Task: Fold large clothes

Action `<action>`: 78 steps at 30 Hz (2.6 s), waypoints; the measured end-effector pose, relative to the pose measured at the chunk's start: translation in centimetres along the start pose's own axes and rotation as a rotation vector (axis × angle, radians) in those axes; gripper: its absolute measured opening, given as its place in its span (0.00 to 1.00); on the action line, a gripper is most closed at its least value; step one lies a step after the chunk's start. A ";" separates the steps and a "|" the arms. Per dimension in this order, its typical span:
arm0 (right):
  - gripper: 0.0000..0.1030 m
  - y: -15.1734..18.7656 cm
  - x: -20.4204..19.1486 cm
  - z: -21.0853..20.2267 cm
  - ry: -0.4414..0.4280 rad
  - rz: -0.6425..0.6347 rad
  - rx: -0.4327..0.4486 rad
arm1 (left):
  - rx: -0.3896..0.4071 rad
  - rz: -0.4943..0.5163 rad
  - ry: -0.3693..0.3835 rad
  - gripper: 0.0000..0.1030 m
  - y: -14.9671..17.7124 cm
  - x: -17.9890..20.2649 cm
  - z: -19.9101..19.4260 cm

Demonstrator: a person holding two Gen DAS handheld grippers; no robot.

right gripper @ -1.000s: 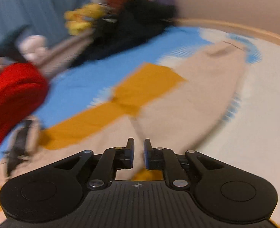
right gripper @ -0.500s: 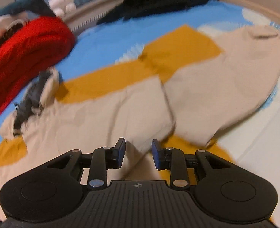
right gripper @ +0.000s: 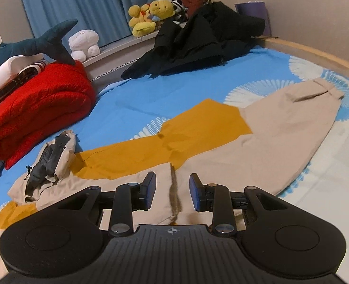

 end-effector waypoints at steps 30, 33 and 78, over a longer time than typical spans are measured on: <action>0.27 -9.0 25.5 6.4 0.120 0.399 0.051 | -0.027 0.102 0.000 0.47 0.8 2.7 2.0; 0.27 -9.3 27.0 7.7 0.107 0.476 0.069 | -0.030 0.110 -0.005 0.47 1.0 2.8 2.3; 0.38 8.6 -16.0 -16.4 -0.561 -0.314 -0.117 | 0.078 -0.358 0.047 0.47 -0.3 -10.5 -4.5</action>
Point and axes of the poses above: each gripper's, at about its wrist camera, not at the fingertips, and z roughly the way its jaws point, x to its right, y to its underside, the point moved 4 cm from there along z, roughly the way its jaws point, and after that the axes turned 13 degrees about z, right-handed, at the moved point
